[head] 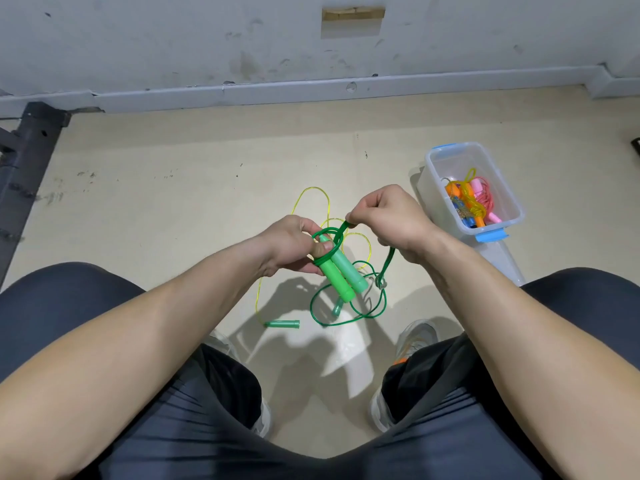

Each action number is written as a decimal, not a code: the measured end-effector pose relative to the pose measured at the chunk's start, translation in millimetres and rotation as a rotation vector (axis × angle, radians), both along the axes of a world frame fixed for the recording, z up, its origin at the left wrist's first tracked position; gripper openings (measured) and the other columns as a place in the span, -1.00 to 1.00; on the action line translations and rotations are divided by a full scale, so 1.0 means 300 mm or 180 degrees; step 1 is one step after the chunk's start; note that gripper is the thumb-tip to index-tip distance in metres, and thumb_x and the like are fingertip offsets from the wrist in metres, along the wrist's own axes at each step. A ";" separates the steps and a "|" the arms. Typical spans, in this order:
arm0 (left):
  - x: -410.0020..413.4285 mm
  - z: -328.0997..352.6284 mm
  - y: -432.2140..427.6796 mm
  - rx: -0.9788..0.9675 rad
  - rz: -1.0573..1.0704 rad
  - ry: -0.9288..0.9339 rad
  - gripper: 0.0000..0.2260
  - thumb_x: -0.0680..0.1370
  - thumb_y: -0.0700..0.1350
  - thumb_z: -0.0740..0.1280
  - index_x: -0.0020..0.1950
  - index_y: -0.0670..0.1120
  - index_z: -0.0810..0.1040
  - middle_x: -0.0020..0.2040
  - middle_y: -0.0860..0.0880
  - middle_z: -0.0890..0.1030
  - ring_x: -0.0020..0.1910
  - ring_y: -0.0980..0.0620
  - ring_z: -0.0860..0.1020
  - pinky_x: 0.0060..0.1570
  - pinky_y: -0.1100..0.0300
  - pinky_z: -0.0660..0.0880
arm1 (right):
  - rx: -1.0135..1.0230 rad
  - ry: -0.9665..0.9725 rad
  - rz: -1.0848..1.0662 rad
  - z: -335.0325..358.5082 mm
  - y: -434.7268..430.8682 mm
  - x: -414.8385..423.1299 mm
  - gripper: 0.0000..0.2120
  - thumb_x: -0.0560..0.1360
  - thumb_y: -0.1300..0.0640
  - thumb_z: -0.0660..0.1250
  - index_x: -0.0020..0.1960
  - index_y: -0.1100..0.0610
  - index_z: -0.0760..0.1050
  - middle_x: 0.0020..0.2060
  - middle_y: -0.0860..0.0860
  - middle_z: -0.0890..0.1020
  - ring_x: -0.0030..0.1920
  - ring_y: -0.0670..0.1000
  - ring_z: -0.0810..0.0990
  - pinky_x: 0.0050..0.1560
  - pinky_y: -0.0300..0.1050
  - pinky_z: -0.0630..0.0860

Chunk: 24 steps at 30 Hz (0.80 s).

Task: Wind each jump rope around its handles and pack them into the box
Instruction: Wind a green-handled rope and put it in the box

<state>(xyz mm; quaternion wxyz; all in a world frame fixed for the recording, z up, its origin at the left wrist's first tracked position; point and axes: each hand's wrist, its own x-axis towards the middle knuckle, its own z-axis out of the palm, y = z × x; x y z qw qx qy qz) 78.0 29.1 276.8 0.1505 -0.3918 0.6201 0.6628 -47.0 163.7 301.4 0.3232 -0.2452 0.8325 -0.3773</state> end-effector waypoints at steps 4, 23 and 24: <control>-0.007 -0.015 -0.004 -0.0184 0.0205 0.0115 -0.90 0.57 -0.23 0.44 0.01 -0.12 0.53 -0.13 -0.18 0.69 -0.32 -0.07 0.70 -0.36 0.22 0.62 | -0.0092 -0.0090 -0.0120 0.003 0.000 -0.004 -0.77 0.50 0.10 0.45 -0.18 0.28 0.65 -0.48 -0.07 0.46 -0.48 -0.13 0.35 -0.38 -0.22 0.29; -0.044 -0.002 -0.044 -0.0317 0.1269 0.0708 -0.73 0.57 -0.24 0.43 0.22 -0.33 0.53 0.02 -0.24 0.67 -0.28 -0.06 0.71 -0.26 0.19 0.64 | -0.0298 -0.0151 -0.0298 -0.008 0.003 0.008 -0.86 0.49 0.12 0.41 -0.19 0.16 0.66 -0.36 0.02 0.69 -0.39 -0.02 0.55 -0.16 0.05 0.59; -0.045 0.001 -0.037 -0.0307 0.1355 0.0735 -0.74 0.58 -0.23 0.43 0.20 -0.33 0.53 0.01 -0.24 0.66 -0.30 -0.06 0.71 -0.28 0.21 0.63 | -0.0329 -0.0212 -0.0323 -0.007 -0.001 0.020 -0.88 0.49 0.13 0.40 -0.17 0.16 0.65 -0.37 0.03 0.69 -0.40 0.00 0.59 -0.16 0.08 0.62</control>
